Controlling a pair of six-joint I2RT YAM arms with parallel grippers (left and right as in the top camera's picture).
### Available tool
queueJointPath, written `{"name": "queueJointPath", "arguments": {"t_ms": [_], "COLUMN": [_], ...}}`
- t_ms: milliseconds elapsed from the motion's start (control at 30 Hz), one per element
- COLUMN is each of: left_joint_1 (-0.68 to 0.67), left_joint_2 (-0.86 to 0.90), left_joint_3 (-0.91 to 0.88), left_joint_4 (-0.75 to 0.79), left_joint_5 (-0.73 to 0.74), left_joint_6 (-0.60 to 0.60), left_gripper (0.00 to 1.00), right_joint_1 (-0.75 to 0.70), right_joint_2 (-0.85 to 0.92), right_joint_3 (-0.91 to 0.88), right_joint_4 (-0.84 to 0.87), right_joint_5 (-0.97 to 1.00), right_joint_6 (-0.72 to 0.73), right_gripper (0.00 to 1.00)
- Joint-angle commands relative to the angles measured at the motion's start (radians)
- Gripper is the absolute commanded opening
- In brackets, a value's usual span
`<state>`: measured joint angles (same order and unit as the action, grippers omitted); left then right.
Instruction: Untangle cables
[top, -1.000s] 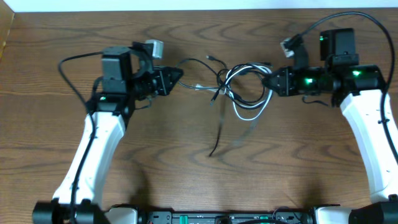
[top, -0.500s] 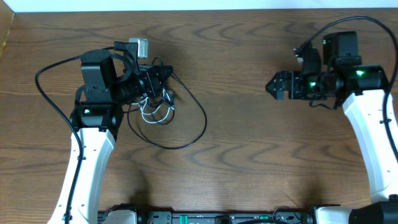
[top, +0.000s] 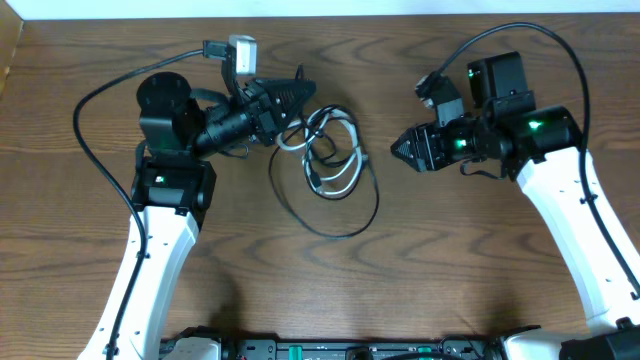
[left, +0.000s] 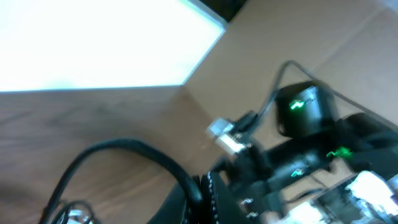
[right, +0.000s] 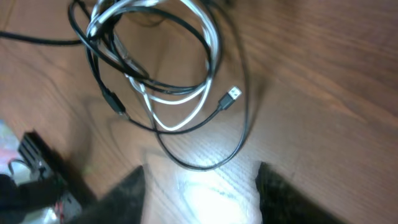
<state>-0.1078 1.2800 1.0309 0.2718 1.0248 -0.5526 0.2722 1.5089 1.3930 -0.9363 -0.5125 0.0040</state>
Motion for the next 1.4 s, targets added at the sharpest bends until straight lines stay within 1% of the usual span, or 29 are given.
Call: {"name": "queueJointPath", "arguments": {"t_ms": [0,33,67,100,133,167,300,533,600,633,667,733,867,967,1033,1100,1200,1333,1367], "left_joint_1": [-0.001,-0.001,-0.001,-0.001,-0.001,-0.001,-0.001,-0.001,-0.002,-0.002,-0.002,-0.002,-0.002,-0.002,-0.002,-0.002,-0.001,-0.001,-0.001], "left_joint_2": [-0.021,-0.021,-0.021,-0.022,-0.022,-0.022,-0.022,-0.023,-0.024,-0.024,-0.024,-0.024,-0.026,-0.028,-0.032,-0.039,-0.048,-0.064,-0.066], "left_joint_3": [0.009,0.009,0.009,0.009,0.009,0.009,0.009,0.009,0.009,0.009,0.009,0.009,0.009,0.009,0.009,0.009,0.009,0.009,0.009], "left_joint_4": [0.094,0.123,0.135,0.143,0.151,0.167,0.184,0.183,0.183,0.183,0.183,0.183,0.183,0.184,0.183,0.183,0.184,0.183,0.183], "left_joint_5": [0.064,0.064,0.065,0.068,0.072,0.083,0.094,0.11,0.117,0.12,0.121,0.122,0.143,0.146,0.147,0.147,0.147,0.147,0.147], "left_joint_6": [-0.174,-0.206,-0.223,-0.234,-0.244,-0.267,-0.287,-0.292,-0.292,-0.292,-0.292,-0.292,-0.292,-0.3,-0.3,-0.3,-0.307,-0.311,-0.31], "left_gripper": [0.08,0.08,0.08,0.07,0.08,0.08,0.08,0.08,0.08,0.08,0.07,0.08,0.08,0.08,0.08,0.08,0.08,0.08,0.08], "right_joint_1": [0.039,0.054,0.063,0.068,0.072,0.077,0.078,0.104,0.123,0.131,0.142,0.161,0.188,0.188,0.188,0.188,0.188,0.188,0.188], "right_joint_2": [0.018,0.019,0.021,0.021,0.021,0.021,0.021,0.021,0.021,0.021,0.021,0.021,0.023,0.025,0.03,0.044,0.074,0.125,0.135], "right_joint_3": [-0.001,-0.008,-0.015,-0.019,-0.029,-0.047,-0.102,-0.196,-0.197,-0.197,-0.196,-0.196,-0.196,-0.196,-0.197,-0.197,-0.196,-0.197,-0.197], "right_joint_4": [0.015,0.03,0.045,0.055,0.072,0.101,0.177,0.375,0.407,0.422,0.435,0.455,0.481,0.481,0.488,0.5,0.513,0.536,0.542], "right_joint_5": [-0.025,-0.025,-0.022,-0.018,-0.018,-0.018,-0.024,-0.133,-0.134,-0.134,-0.134,-0.131,-0.071,-0.066,-0.066,-0.066,-0.067,-0.114,-0.127], "right_joint_6": [-0.028,-0.028,-0.028,-0.027,-0.028,-0.027,-0.024,-0.029,-0.029,-0.031,-0.044,-0.073,-0.073,-0.077,-0.084,-0.084,-0.084,-0.084,-0.084], "right_gripper": [0.35,0.25,0.24,0.3,0.41,0.41,0.42,0.42,0.51,0.58,0.68,0.74,0.76,0.77,0.73,0.67,0.64,0.61,0.56]}}
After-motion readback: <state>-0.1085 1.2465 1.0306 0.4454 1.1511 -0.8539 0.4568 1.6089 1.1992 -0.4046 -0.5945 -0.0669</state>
